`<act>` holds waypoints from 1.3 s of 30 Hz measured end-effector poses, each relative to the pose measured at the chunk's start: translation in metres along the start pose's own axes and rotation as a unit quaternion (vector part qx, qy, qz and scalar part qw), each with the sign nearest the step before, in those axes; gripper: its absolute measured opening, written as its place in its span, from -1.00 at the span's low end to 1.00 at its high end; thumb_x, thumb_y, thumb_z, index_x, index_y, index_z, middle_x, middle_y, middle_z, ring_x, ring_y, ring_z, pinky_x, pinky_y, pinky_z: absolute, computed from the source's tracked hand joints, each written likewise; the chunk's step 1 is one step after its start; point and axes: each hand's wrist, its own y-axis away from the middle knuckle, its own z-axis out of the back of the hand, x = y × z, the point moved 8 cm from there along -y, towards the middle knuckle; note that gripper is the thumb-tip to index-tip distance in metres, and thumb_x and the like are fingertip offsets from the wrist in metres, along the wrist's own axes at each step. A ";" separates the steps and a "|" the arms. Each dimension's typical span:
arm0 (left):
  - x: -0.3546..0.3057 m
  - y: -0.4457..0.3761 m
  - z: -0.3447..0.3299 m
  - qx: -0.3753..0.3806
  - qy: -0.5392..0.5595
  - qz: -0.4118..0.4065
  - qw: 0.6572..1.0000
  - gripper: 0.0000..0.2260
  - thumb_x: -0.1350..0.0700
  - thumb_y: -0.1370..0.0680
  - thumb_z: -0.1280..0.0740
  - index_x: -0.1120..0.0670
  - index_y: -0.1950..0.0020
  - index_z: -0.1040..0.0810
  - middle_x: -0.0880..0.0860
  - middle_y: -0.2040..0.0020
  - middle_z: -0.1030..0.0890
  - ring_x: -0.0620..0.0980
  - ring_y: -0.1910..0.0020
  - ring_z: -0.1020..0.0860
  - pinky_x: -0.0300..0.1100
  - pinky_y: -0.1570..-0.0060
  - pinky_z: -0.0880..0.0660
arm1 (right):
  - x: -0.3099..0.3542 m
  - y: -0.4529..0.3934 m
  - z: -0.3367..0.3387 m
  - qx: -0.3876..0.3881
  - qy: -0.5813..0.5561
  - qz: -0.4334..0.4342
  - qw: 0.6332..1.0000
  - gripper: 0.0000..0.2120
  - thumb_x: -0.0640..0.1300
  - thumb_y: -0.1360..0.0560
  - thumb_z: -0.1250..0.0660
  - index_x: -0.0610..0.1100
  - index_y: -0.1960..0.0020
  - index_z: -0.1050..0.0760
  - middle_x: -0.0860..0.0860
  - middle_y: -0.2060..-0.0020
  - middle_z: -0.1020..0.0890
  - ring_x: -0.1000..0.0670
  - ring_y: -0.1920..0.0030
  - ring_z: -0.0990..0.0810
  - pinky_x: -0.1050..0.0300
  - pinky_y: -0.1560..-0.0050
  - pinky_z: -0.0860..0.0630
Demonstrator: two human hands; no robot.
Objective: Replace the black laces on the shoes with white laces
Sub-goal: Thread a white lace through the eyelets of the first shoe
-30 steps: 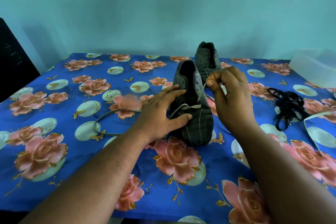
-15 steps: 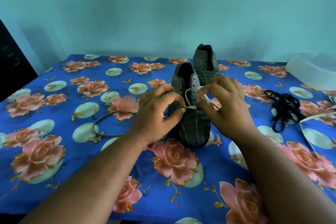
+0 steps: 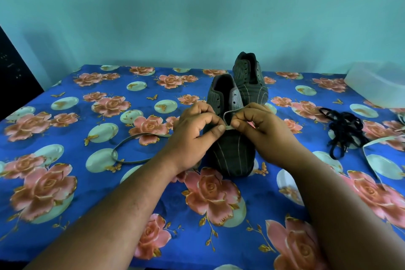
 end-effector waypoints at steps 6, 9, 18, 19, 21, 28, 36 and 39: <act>0.000 0.002 0.001 -0.008 -0.051 0.004 0.999 -0.76 -0.18 -0.55 -0.27 -0.11 -0.01 -0.67 -0.17 -0.15 -0.46 -0.10 -0.34 -0.40 0.19 -0.33 -0.32 | -0.011 0.003 0.000 0.065 -0.090 -0.071 0.991 -0.73 -0.12 -0.67 -0.29 0.06 0.21 -0.51 0.23 0.25 -0.51 0.20 0.18 -0.48 0.35 0.11 -0.39; -0.001 0.003 0.003 -0.019 -0.053 0.003 0.998 -0.77 -0.19 -0.52 -0.28 -0.14 0.01 -0.67 -0.17 -0.14 -0.46 -0.11 -0.35 -0.39 0.20 -0.32 -0.34 | -0.013 0.005 0.001 0.062 -0.088 -0.080 0.991 -0.77 -0.11 -0.66 -0.30 0.05 0.17 -0.55 0.16 0.21 -0.54 0.17 0.16 -0.51 0.34 0.10 -0.41; 0.002 -0.002 -0.007 -0.015 -0.006 0.036 0.999 -0.82 -0.29 -0.47 -0.31 -0.23 0.10 -0.56 -0.18 -0.09 -0.46 -0.05 -0.24 -0.45 0.24 -0.25 -0.39 | -0.013 -0.002 0.009 -0.034 -0.054 -0.074 0.995 -0.30 -0.16 -0.51 -0.50 0.23 -0.50 -0.26 0.04 0.09 -0.49 0.12 0.26 -0.42 0.33 0.15 -0.41; 0.003 -0.003 -0.007 -0.020 -0.001 0.040 0.999 -0.82 -0.30 -0.46 -0.32 -0.23 0.11 -0.56 -0.17 -0.08 -0.46 -0.03 -0.22 -0.45 0.25 -0.24 -0.39 | -0.011 -0.003 0.009 -0.035 -0.039 -0.062 0.997 -0.36 -0.14 -0.53 -0.49 0.23 -0.49 -0.33 0.06 0.10 -0.51 0.14 0.25 -0.43 0.35 0.15 -0.40; 0.004 -0.004 -0.007 -0.030 0.005 0.041 0.999 -0.80 -0.31 -0.44 -0.34 -0.22 0.13 -0.56 -0.17 -0.05 -0.46 -0.02 -0.19 -0.46 0.25 -0.22 -0.41 | -0.008 -0.005 0.007 -0.042 0.003 -0.036 0.998 -0.68 -0.10 -0.55 -0.46 0.10 -0.28 -0.59 0.10 0.15 -0.56 0.17 0.17 -0.50 0.34 0.13 -0.38; 0.007 -0.007 -0.006 -0.048 0.027 0.045 0.997 -0.75 -0.32 -0.40 -0.41 -0.19 0.09 -0.63 -0.12 -0.02 -0.50 0.00 -0.15 -0.51 0.25 -0.16 -0.45 | 0.018 -0.009 0.018 -0.156 0.043 0.057 0.985 -0.97 -0.16 -0.57 -0.39 -0.06 0.05 -0.58 0.17 0.17 -0.54 0.08 0.10 -0.48 0.16 0.06 -0.41; 0.011 -0.008 -0.009 -0.035 0.055 0.071 0.995 -0.77 -0.34 -0.38 -0.37 -0.21 0.24 -0.59 -0.08 -0.01 -0.53 0.00 -0.16 -0.49 0.22 -0.20 -0.43 | 0.046 -0.003 0.010 -0.208 0.083 0.148 0.963 -0.93 -0.30 -0.57 -0.41 -0.17 -0.01 -0.60 -0.03 0.04 -0.64 -0.15 0.02 -0.54 -0.02 0.00 -0.46; 0.010 -0.009 -0.009 -0.027 0.053 0.077 0.995 -0.77 -0.34 -0.40 -0.35 -0.22 0.27 -0.54 -0.05 0.02 -0.52 0.03 -0.13 -0.49 0.27 -0.17 -0.43 | 0.051 0.000 0.012 -0.216 0.088 0.168 0.958 -0.93 -0.33 -0.56 -0.42 -0.21 -0.01 -0.61 -0.06 0.05 -0.64 -0.19 0.03 -0.56 -0.07 0.00 -0.47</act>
